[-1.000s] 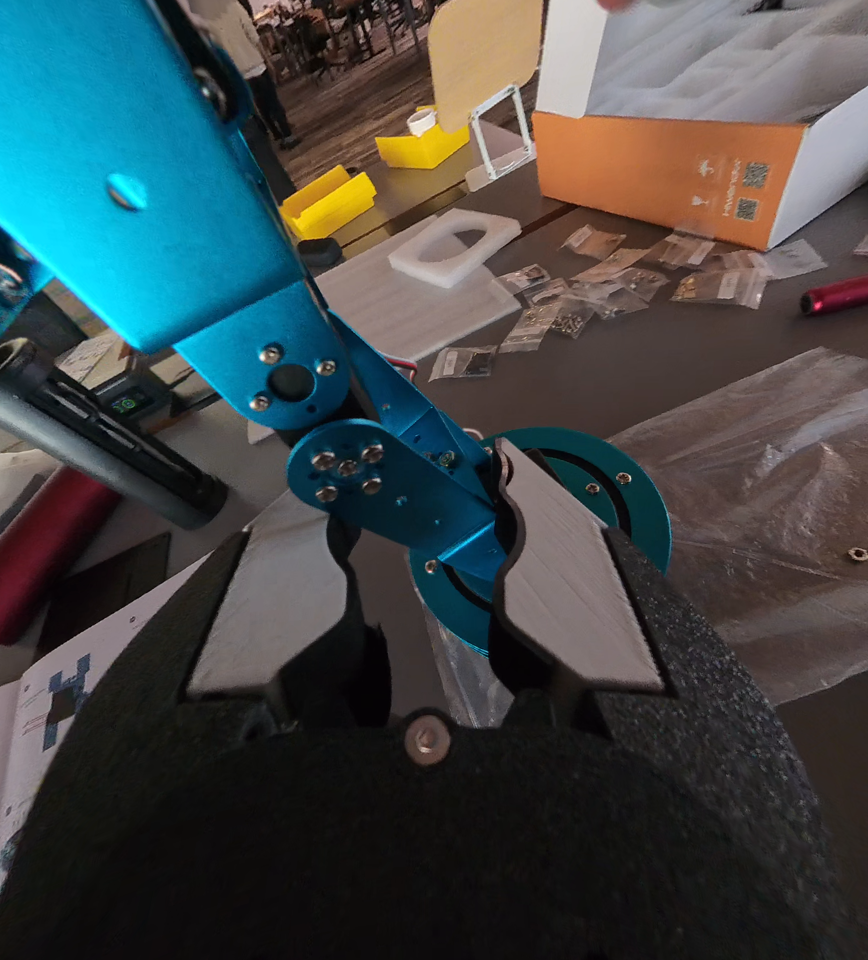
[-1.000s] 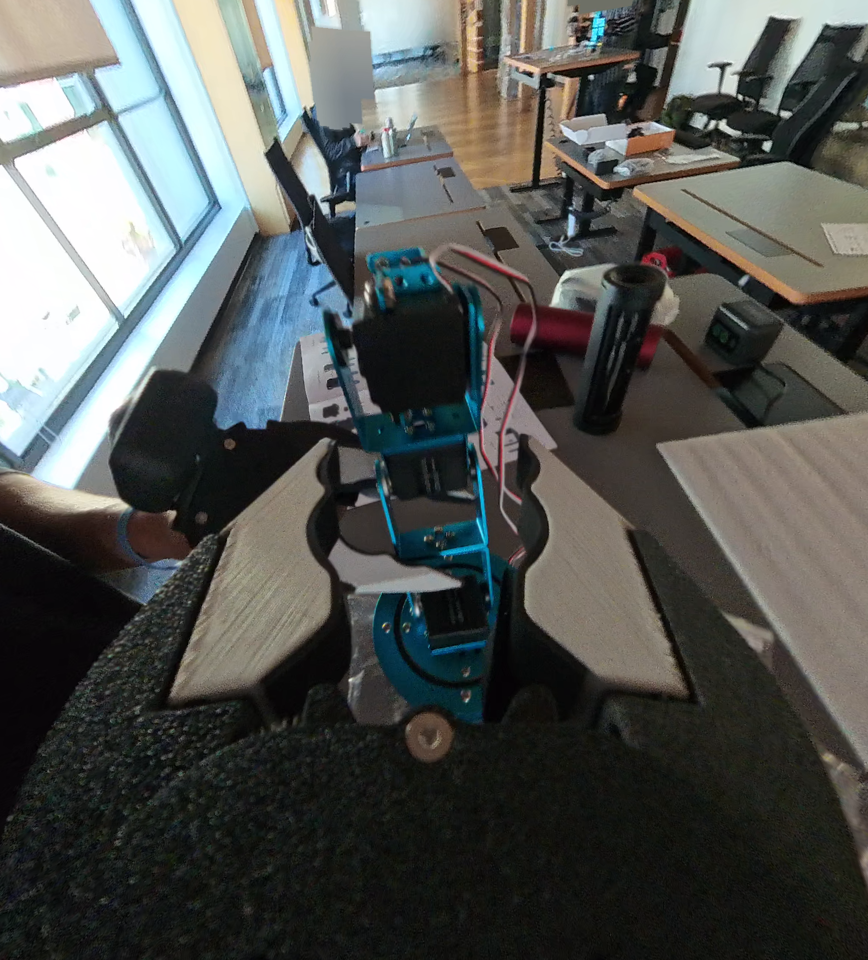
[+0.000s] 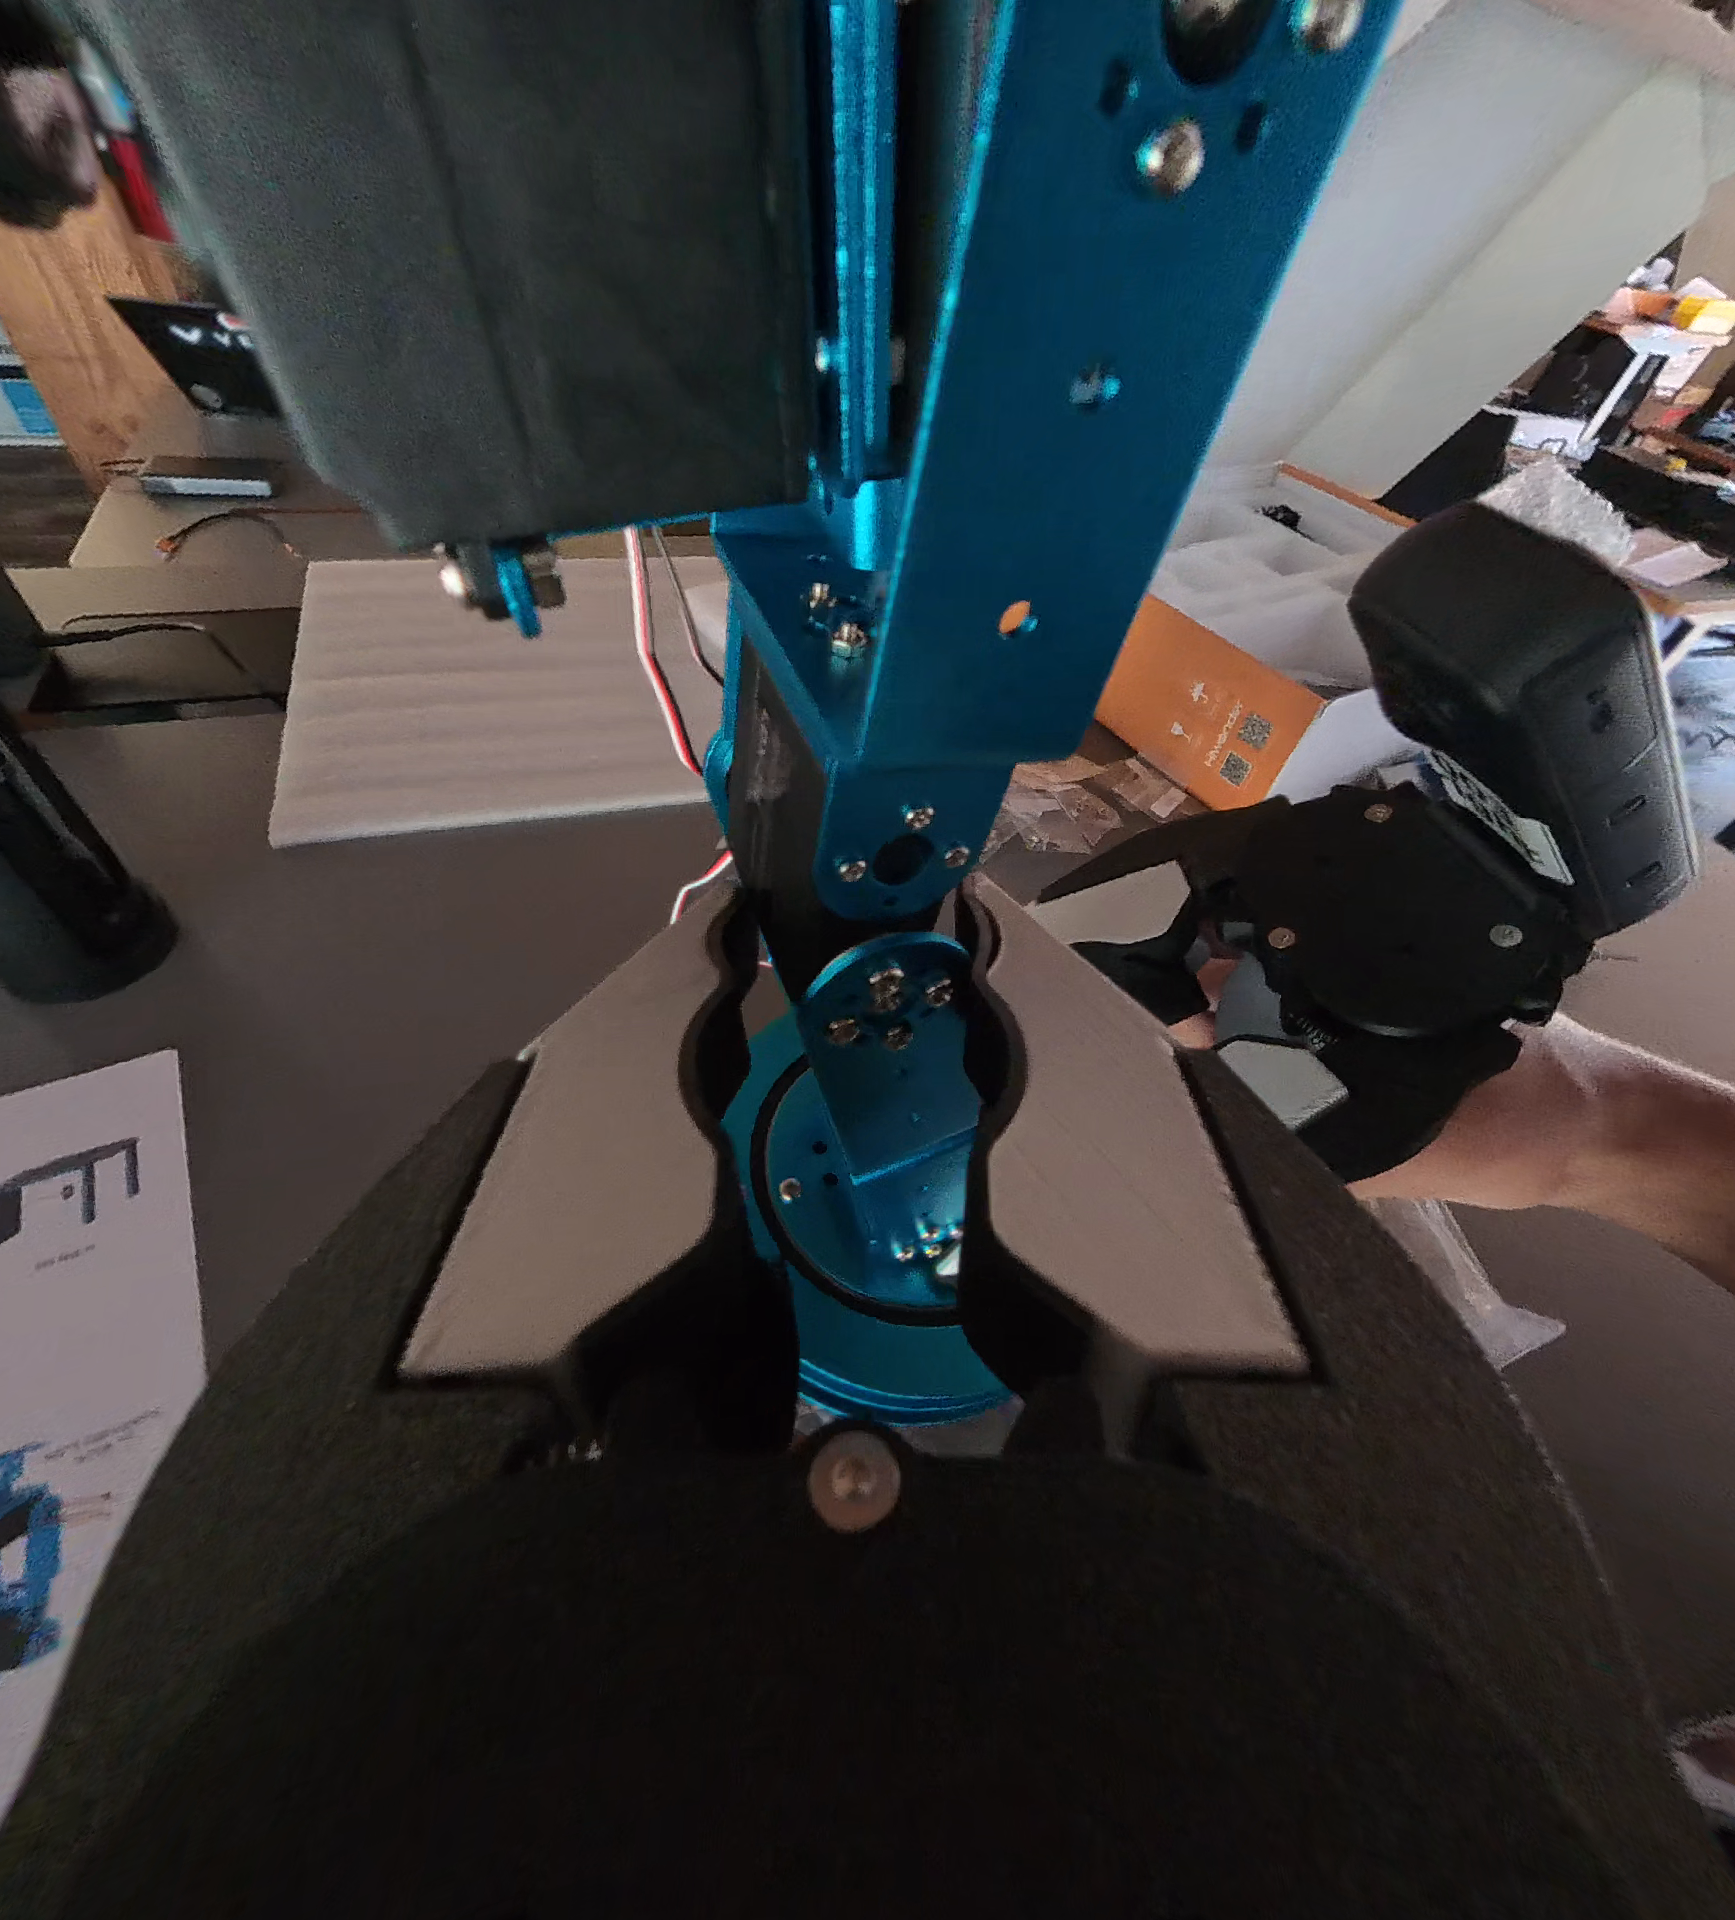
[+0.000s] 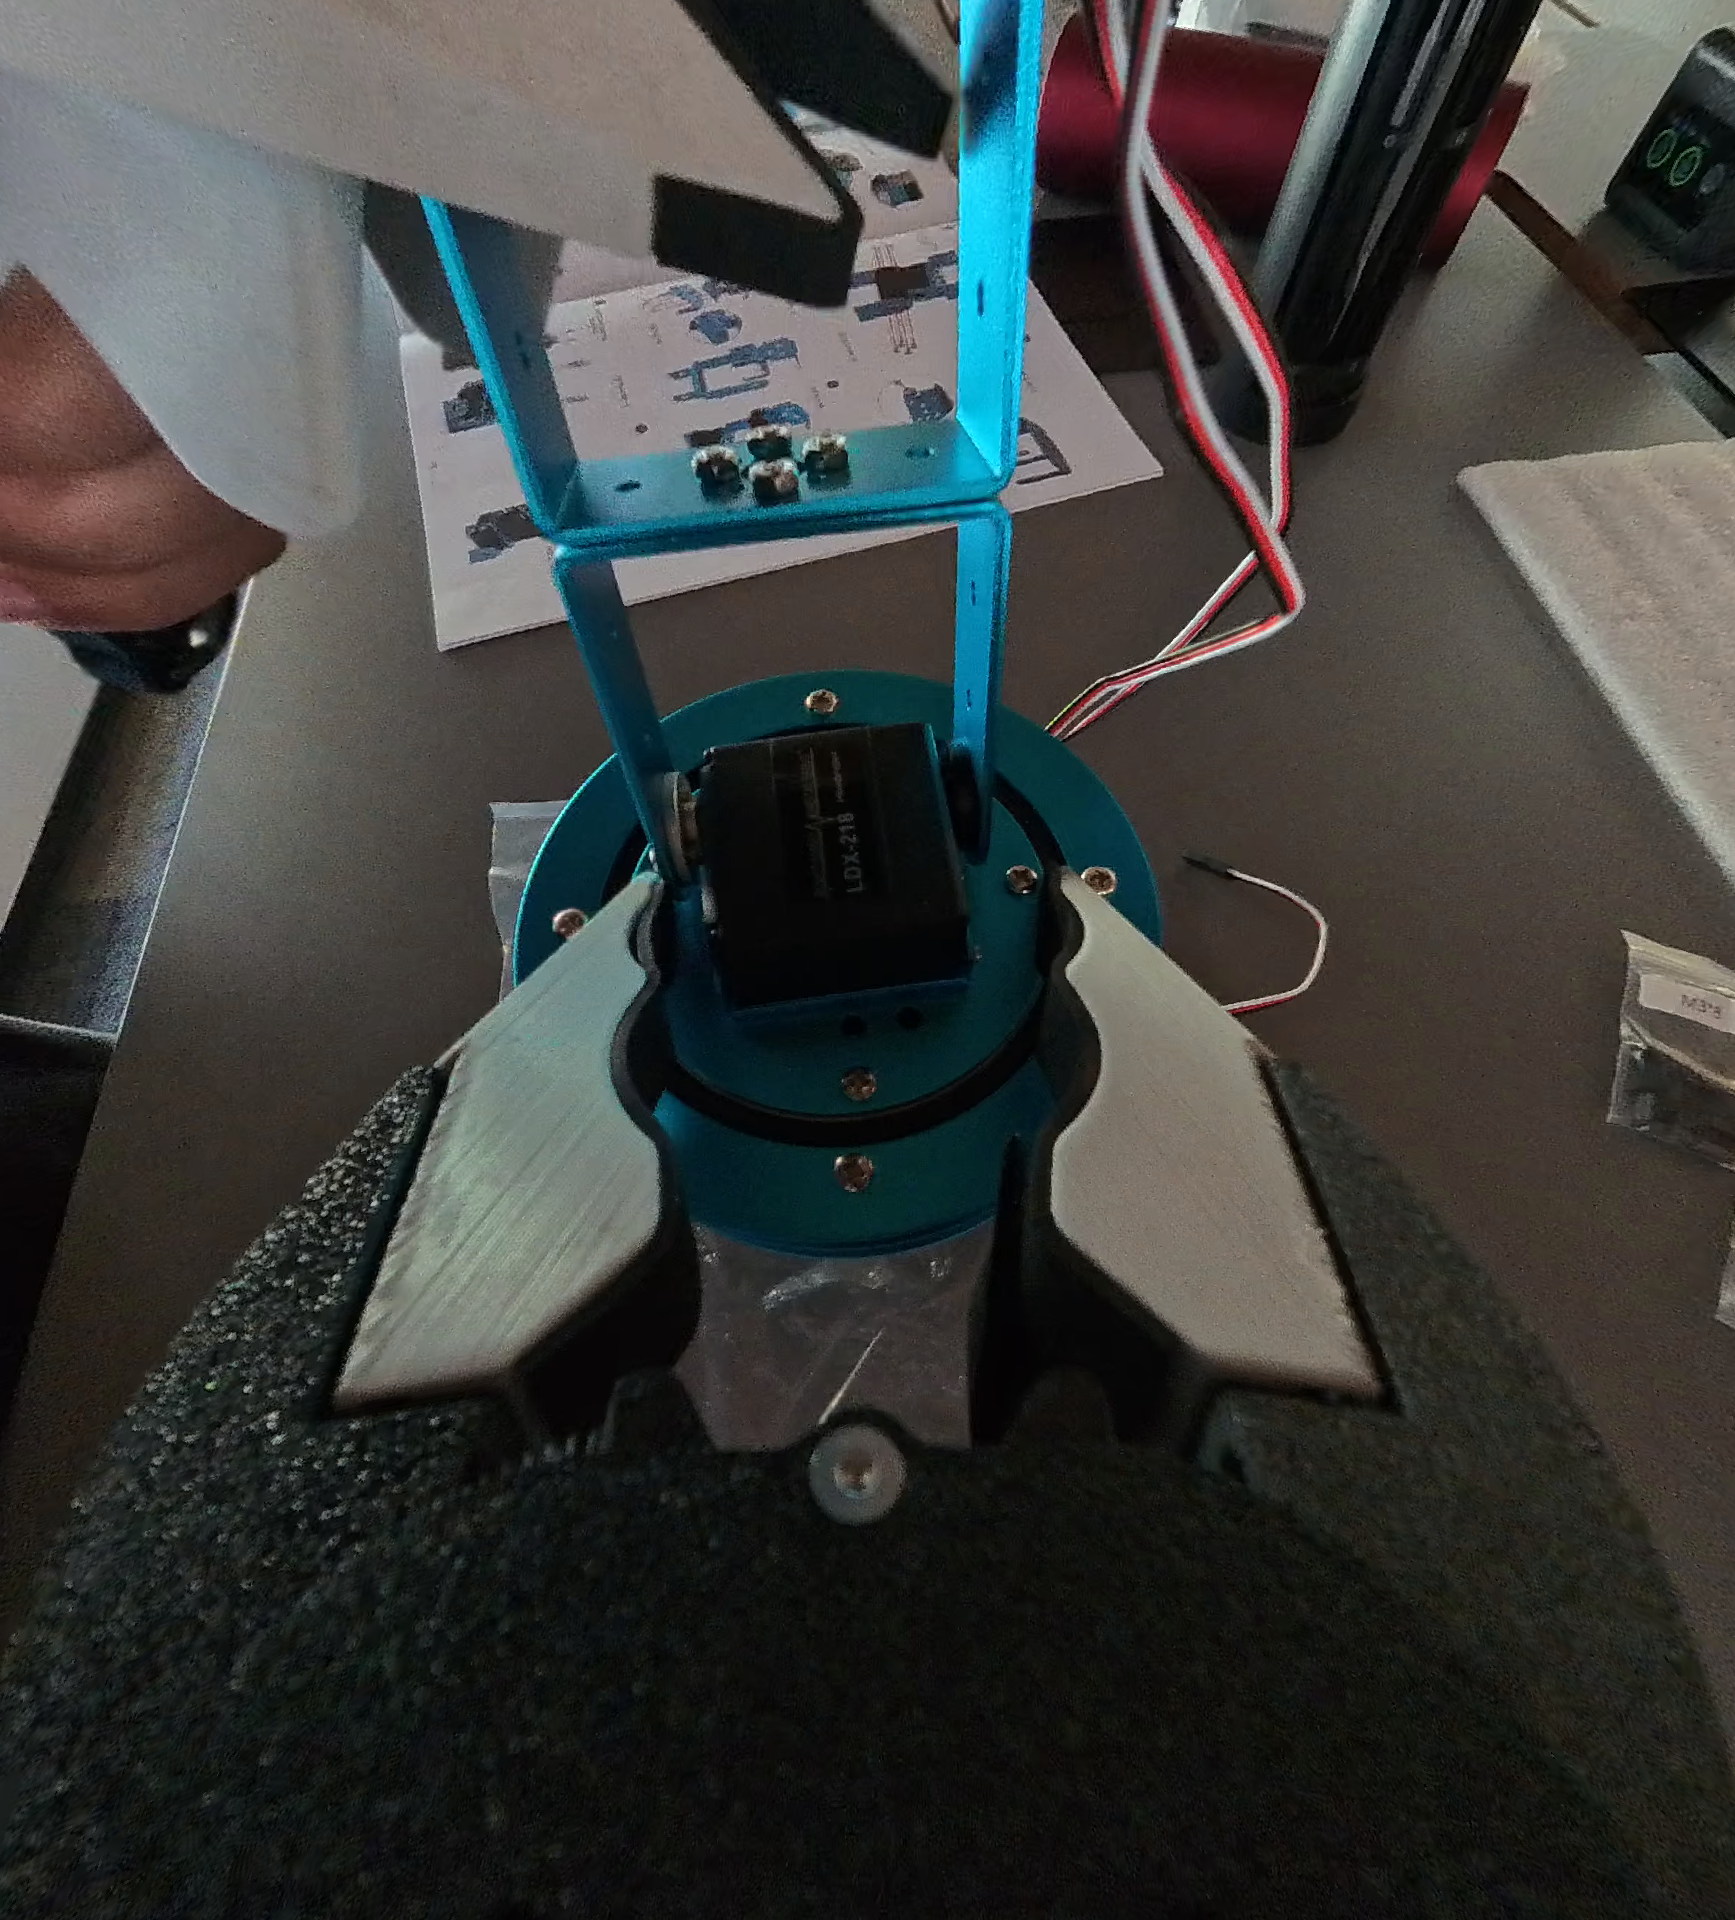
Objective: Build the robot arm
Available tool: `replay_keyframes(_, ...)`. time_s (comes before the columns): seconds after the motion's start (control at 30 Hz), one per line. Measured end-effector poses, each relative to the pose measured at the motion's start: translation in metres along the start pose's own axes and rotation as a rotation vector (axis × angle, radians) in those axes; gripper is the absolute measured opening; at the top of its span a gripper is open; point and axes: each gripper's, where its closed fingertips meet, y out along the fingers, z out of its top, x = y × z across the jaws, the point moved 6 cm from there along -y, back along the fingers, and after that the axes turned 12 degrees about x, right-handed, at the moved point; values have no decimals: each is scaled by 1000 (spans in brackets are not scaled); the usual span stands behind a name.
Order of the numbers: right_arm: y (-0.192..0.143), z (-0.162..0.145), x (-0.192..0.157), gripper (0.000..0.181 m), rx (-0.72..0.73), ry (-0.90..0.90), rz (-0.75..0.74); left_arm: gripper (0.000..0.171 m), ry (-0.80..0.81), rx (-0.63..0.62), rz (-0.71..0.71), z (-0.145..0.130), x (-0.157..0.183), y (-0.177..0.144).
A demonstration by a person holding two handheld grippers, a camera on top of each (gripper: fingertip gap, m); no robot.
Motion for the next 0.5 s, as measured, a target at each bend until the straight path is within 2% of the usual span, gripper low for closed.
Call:
replay_keyframes(0.2, 0, 1, 0, 70, -34, -8, 9, 32, 10, 35, 77, -2, 5, 0)
replay_keyframes(0.5, 3, 2, 1, 70, -41, -5, 16, 30, 279, 33, 96, -4, 33, 11)
